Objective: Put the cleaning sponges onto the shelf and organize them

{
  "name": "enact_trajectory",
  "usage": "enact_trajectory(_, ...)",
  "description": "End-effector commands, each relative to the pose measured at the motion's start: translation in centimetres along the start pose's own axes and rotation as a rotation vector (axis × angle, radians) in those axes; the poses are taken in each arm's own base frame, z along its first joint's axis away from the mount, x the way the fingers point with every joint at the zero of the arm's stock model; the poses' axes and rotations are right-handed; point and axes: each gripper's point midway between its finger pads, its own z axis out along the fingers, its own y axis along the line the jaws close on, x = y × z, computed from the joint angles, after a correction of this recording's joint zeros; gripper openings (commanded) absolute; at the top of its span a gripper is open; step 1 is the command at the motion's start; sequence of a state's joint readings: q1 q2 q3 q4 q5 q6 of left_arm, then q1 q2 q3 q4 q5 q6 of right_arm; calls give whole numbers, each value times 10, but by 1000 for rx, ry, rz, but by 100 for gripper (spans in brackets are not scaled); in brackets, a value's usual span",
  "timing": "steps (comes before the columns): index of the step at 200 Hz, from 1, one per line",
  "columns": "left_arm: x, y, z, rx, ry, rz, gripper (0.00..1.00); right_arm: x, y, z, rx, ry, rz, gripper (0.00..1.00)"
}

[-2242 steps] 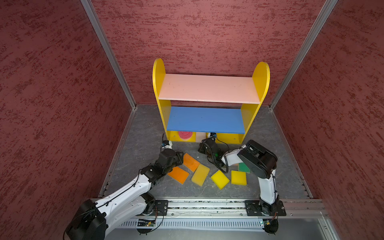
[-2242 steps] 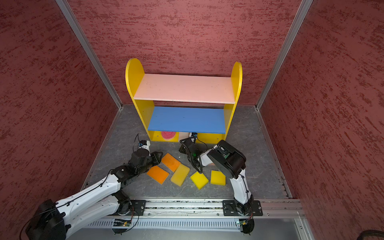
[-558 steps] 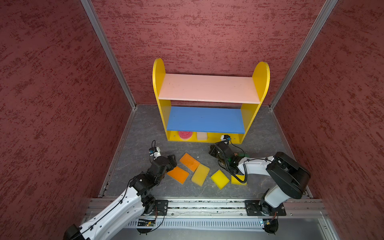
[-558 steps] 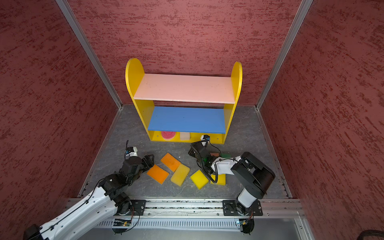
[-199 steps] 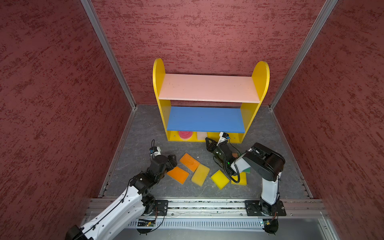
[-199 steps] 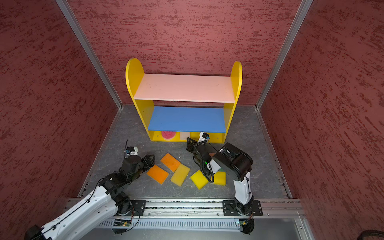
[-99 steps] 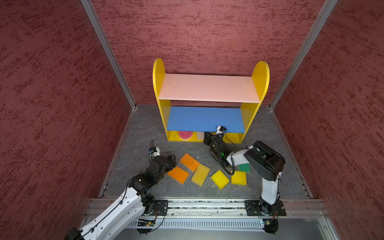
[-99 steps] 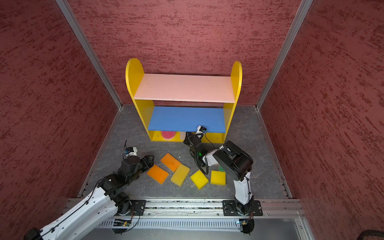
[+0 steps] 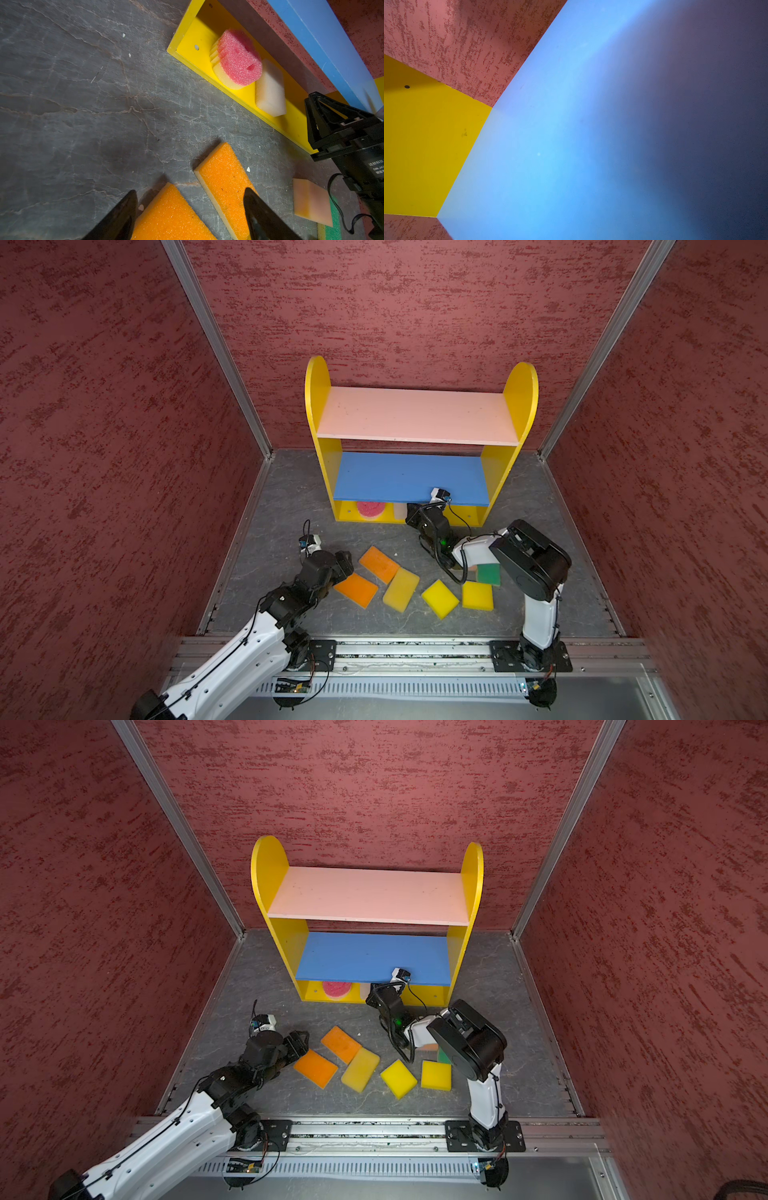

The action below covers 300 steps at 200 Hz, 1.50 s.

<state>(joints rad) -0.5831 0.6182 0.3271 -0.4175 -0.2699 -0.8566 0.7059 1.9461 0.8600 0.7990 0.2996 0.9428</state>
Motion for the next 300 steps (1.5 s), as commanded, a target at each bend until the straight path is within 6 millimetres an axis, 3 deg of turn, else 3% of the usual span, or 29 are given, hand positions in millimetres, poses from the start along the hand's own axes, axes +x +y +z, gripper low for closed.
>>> enact_trajectory(1,-3,0,1,4,-17,-6,80,46,-69,-4,176,166,81,18)
enact_trajectory(64,-2,-2,2,9,-11,-6,80,46,-50,-31,29,157,51,17)
enact_trajectory(95,-2,-1,1,7,-10,-4,80,52,-52,-41,-16,165,80,17)
enact_trajectory(131,-3,1,0,2,-14,-2,80,59,-42,-39,-131,176,210,17)
enact_trajectory(166,-4,1,-1,-1,-16,-2,80,50,-24,-31,-227,156,284,16)
enact_trajectory(229,-2,2,1,-5,-11,-1,80,16,-21,-29,-163,26,265,15)
enact_trajectory(260,-1,2,2,-6,-6,-3,80,11,-17,-33,-171,12,262,18)
enact_trajectory(300,-1,2,3,-4,-1,-2,80,13,-36,-25,-70,-4,255,18)
